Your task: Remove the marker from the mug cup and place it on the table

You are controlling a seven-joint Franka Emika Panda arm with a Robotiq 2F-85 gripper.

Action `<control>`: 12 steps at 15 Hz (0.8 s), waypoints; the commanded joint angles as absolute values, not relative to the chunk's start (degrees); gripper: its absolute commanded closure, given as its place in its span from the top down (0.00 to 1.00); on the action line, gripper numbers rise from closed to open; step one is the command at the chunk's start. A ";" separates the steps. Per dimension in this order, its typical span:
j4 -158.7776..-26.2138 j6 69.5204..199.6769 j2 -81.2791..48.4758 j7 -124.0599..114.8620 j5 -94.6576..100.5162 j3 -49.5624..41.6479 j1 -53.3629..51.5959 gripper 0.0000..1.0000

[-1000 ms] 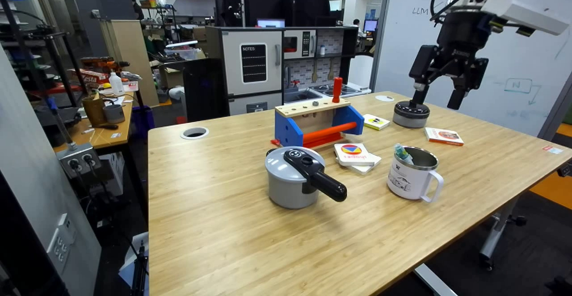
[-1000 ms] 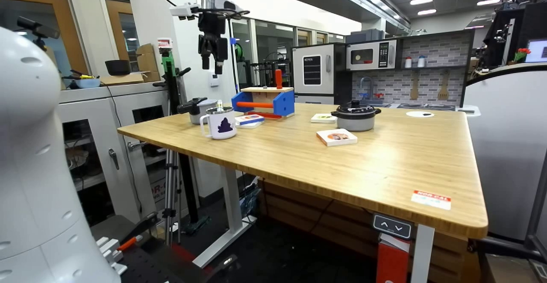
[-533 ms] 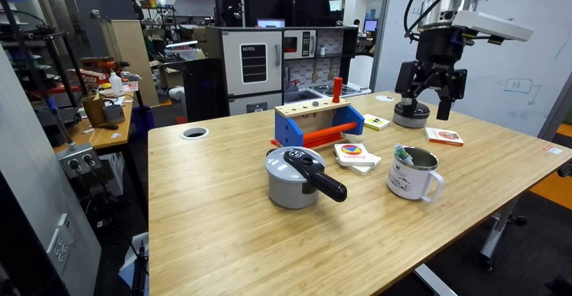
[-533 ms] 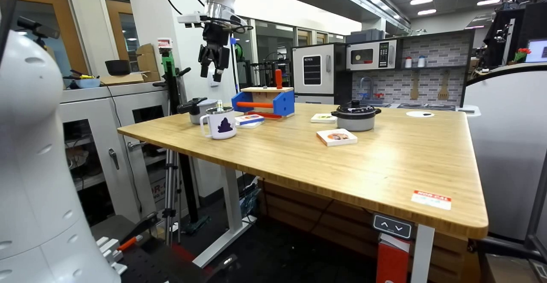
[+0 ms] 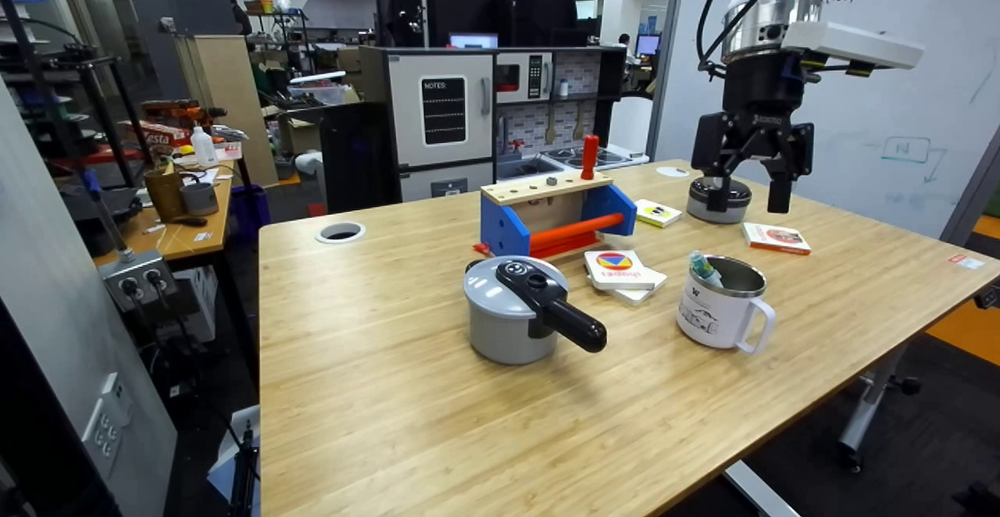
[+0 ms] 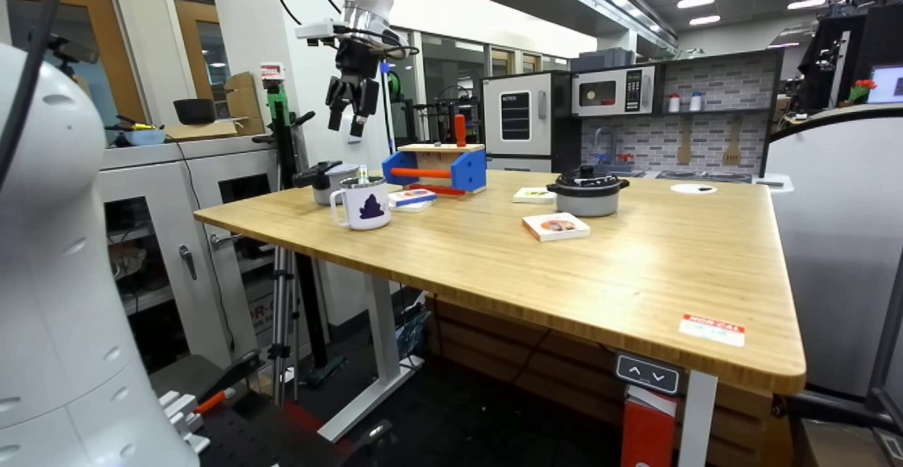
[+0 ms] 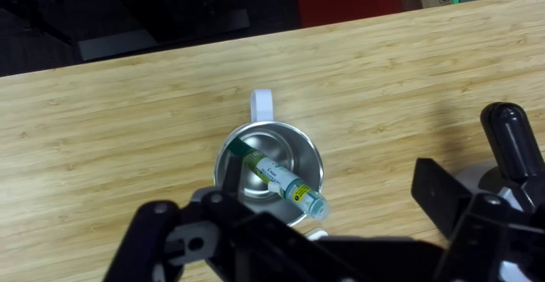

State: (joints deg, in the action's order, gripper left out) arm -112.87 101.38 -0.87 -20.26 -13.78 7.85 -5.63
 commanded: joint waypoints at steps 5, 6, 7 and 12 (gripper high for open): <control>-110.44 100.15 -4.85 -20.18 -12.04 6.79 -6.21 1.00; -110.25 100.14 -5.21 -20.16 -11.97 6.84 -6.35 1.00; -110.03 100.12 -5.63 -20.16 -11.83 6.94 -6.55 1.00; -109.47 99.81 -6.84 -20.32 -12.00 6.95 -7.42 1.00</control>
State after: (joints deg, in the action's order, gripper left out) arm -111.18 101.17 -5.61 -20.26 -12.88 7.16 -7.04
